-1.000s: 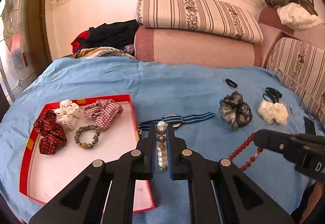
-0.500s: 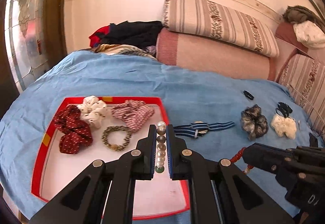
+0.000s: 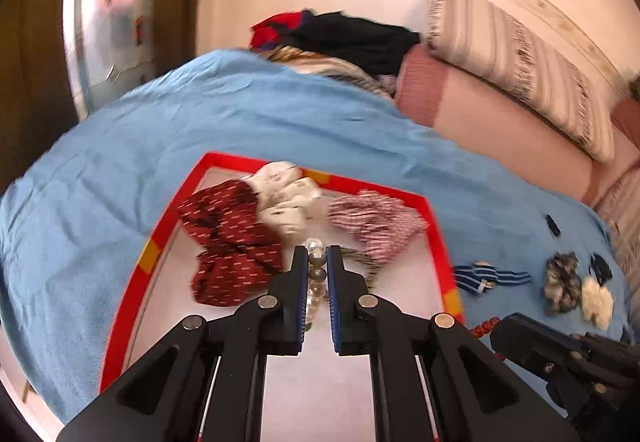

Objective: Organize jewelry
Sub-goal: 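Carry the pearl bracelet and red bead bracelet over the red-rimmed tray, then lower both bracelets into the tray and open both grippers, then move both open grippers back toward the grey and cream scrunchies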

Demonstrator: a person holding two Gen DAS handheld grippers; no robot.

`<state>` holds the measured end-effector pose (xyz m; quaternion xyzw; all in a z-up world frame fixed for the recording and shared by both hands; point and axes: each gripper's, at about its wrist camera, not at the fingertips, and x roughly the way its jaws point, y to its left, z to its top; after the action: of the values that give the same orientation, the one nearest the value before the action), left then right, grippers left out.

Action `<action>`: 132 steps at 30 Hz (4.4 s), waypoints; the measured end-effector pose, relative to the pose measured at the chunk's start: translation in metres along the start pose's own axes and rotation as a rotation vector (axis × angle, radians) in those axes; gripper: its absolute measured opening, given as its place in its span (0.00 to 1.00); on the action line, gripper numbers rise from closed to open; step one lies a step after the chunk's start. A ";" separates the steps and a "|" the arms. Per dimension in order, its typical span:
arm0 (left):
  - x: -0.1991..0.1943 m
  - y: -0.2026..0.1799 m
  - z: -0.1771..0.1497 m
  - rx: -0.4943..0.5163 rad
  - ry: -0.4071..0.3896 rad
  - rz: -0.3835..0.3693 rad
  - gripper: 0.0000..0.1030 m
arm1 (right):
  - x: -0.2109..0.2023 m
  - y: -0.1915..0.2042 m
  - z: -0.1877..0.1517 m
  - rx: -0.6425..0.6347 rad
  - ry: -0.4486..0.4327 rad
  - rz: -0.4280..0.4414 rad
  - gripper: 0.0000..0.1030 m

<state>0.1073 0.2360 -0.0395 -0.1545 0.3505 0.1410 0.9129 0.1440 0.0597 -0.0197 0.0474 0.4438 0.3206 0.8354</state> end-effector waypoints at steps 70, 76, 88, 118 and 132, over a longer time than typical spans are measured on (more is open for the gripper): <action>0.012 -0.054 -0.012 0.115 -0.041 0.012 0.31 | -0.006 -0.082 -0.010 0.176 0.025 -0.040 0.23; 0.009 -0.083 -0.023 0.192 -0.062 -0.015 0.31 | -0.027 -0.116 -0.015 0.227 0.010 -0.050 0.23; 0.008 -0.136 -0.056 0.298 -0.006 -0.087 0.33 | -0.060 -0.189 -0.041 0.273 0.019 -0.108 0.24; -0.016 -0.273 -0.121 0.473 0.142 -0.212 0.38 | -0.175 -0.343 -0.064 0.631 -0.210 -0.147 0.30; -0.006 -0.281 -0.102 0.435 0.173 -0.229 0.41 | -0.187 -0.421 -0.080 0.821 -0.167 -0.285 0.44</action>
<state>0.1447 -0.0601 -0.0556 -0.0044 0.4296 -0.0556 0.9013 0.2155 -0.3978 -0.0878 0.3393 0.4676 -0.0057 0.8162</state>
